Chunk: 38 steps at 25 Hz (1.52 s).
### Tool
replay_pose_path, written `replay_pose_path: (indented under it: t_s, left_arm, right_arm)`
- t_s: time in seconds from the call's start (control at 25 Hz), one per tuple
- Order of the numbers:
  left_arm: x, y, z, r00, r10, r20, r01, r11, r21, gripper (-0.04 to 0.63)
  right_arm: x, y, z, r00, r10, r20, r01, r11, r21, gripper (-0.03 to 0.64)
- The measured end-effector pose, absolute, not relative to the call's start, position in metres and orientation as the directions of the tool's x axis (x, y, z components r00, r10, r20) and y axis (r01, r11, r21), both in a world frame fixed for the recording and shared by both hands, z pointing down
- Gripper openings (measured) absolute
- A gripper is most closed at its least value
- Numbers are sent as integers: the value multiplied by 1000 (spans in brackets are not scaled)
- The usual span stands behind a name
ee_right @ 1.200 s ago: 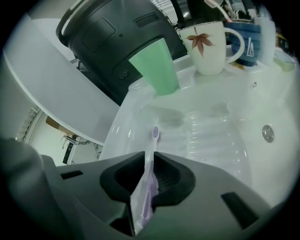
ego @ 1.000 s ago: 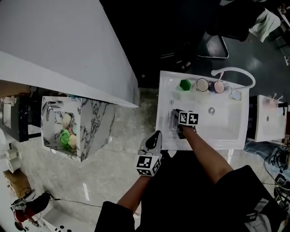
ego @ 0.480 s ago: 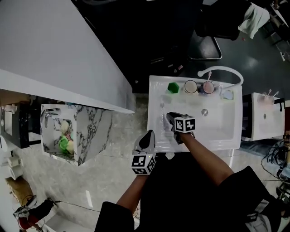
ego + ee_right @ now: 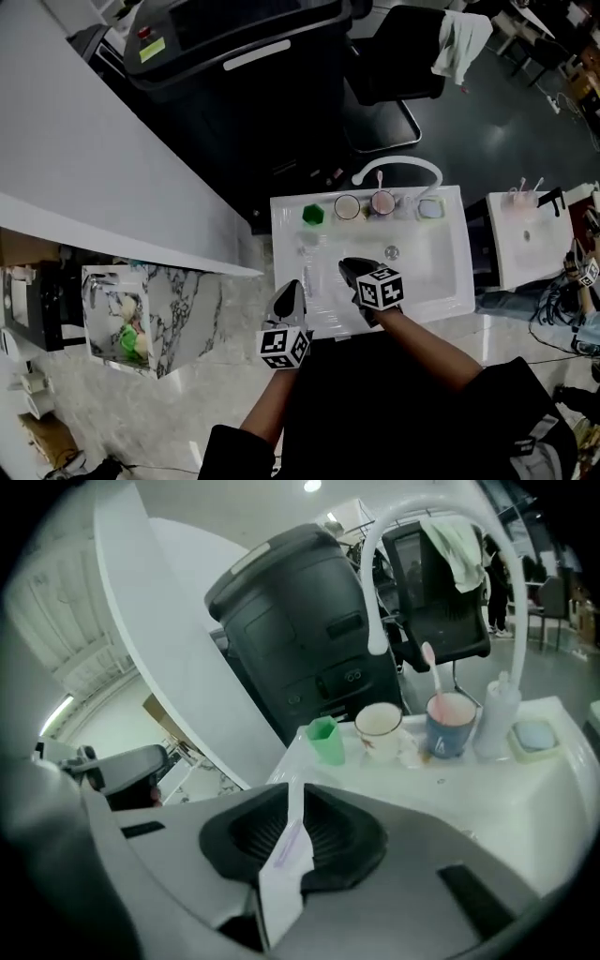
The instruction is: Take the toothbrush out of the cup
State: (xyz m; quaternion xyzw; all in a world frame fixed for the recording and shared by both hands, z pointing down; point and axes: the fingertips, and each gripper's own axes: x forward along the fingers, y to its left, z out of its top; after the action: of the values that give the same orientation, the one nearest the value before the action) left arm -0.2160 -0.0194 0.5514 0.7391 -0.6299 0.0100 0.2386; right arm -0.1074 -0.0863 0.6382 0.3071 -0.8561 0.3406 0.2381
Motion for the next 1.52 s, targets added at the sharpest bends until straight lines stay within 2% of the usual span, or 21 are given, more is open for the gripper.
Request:
replay_pose_path:
  t_s: [0.28,0.64,0.92,1.36,1.52]
  left_arm:
    - [-182,-57,528,238,-935,264,-934,-146,326,23]
    - [-126,-104,510,315,-922,225,-924,-244,295,24]
    - [-78,-142,517,358,-902,241,-920,-296,258,25]
    - [-31,-220,552,338,-879,338,-934,-268,236,26]
    - [-19,-250,564,327,-883,337,-935,-250,251,42]
  right_arm:
    - [-45,-102,572,-698,-493,519,-707,590,-390,2]
    - [38,-126,536,-635,-633,443,-772,521,-364,2]
    - [89,-139,524,-581,-722,377,-811,470,-349,2]
    - [132,-161,531,-586,-712,386,-806,466,-364,2]
    - [146,-167,538,-606,-693,391,-789,465,-400,2]
